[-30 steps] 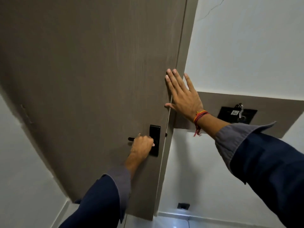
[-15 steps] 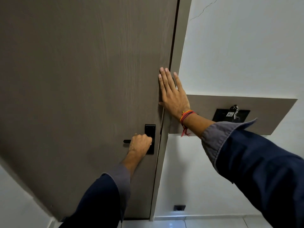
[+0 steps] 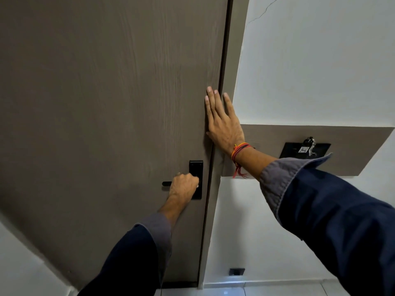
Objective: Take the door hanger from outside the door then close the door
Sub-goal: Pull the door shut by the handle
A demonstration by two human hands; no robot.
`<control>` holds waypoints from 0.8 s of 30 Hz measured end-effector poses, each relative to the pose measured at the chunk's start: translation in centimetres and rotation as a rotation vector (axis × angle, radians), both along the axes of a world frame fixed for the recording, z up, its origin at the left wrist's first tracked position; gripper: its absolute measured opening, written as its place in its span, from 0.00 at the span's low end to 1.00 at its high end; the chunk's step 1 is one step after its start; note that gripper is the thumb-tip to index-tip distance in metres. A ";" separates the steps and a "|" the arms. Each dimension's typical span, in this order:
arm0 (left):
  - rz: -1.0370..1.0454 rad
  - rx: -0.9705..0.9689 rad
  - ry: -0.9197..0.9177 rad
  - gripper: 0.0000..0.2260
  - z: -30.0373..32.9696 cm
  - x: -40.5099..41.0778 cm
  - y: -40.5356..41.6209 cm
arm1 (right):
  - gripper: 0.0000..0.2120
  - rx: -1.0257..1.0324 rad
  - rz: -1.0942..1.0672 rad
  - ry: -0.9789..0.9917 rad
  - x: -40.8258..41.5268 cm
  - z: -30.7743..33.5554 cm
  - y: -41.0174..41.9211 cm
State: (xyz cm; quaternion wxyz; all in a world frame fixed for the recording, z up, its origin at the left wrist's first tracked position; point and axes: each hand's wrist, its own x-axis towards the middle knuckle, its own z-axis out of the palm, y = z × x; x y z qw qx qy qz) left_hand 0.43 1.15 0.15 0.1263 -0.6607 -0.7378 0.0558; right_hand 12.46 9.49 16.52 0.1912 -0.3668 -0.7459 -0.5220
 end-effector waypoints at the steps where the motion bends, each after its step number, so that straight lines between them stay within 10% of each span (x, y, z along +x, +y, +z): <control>1: 0.003 0.003 -0.007 0.07 0.1 -0.1 0.0 | 0.38 -0.003 0.004 0.001 0.0 0.0 0.1; 24: 0.079 0.022 -0.219 0.37 3.0 -0.8 -2.8 | 0.33 -0.317 -0.147 -0.186 0.2 5.0 -3.5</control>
